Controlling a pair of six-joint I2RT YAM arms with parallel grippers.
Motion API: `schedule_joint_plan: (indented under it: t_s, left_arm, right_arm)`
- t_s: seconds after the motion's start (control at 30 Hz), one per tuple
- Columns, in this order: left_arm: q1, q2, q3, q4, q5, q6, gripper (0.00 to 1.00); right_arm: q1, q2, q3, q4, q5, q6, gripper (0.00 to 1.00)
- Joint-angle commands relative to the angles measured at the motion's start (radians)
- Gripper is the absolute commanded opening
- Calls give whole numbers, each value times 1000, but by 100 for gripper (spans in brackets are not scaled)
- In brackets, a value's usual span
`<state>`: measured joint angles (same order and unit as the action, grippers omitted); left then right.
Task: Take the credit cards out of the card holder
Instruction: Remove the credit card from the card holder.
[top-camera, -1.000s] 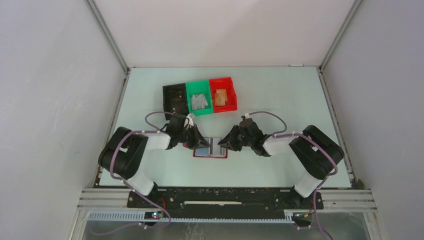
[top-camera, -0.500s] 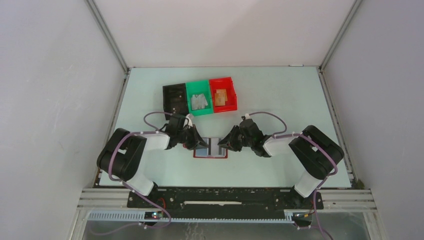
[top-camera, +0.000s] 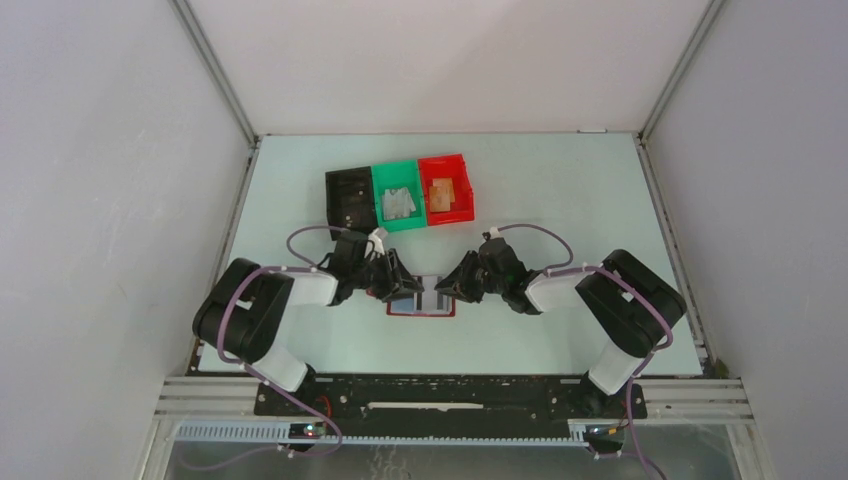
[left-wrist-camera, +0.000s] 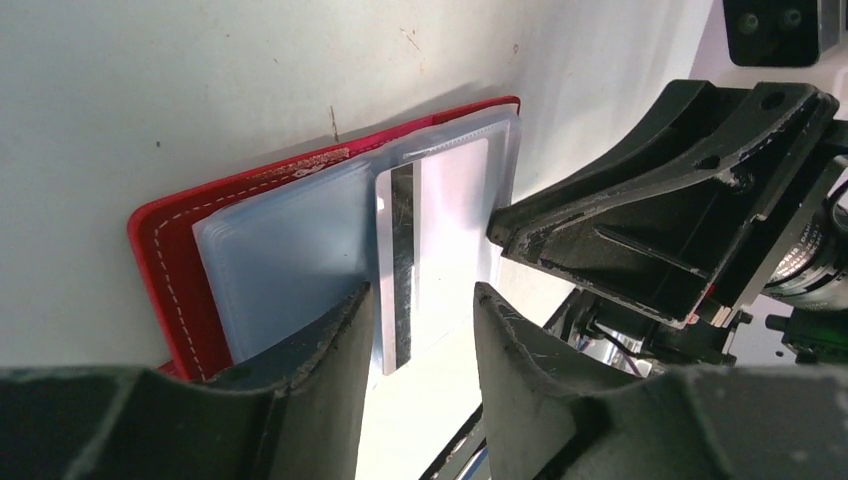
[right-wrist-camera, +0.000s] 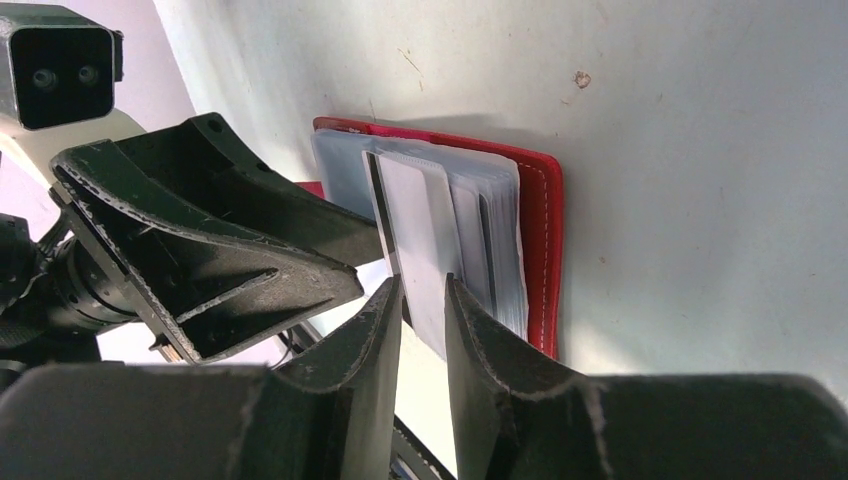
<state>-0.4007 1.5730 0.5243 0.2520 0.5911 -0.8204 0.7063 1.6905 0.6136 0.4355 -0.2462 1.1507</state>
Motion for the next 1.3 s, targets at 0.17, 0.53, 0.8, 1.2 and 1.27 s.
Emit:
schedule_joint_plan:
  t_s: [0.17,0.53,0.8,1.2,1.27]
  left_arm:
    - [1,62,-56,144,31,-10,44]
    - [1,39,-59,119,9,-19,0]
    - [31,-153,-37,-156,-154,73,0]
    - [42,-270,95,-491,-249,191,0]
    - [42,-280,113,-520,-250,199,0]
  right_arm:
    - [-10,32,-25,-41,24,-15,32]
    - [-11,34,-25,-50,25,-17,32]
    - [-13,33,-29,-48,25,-16,31]
    - [-13,28,-31,-46,25,-16,31]
    - [-13,28,-31,-45,24,-16,31]
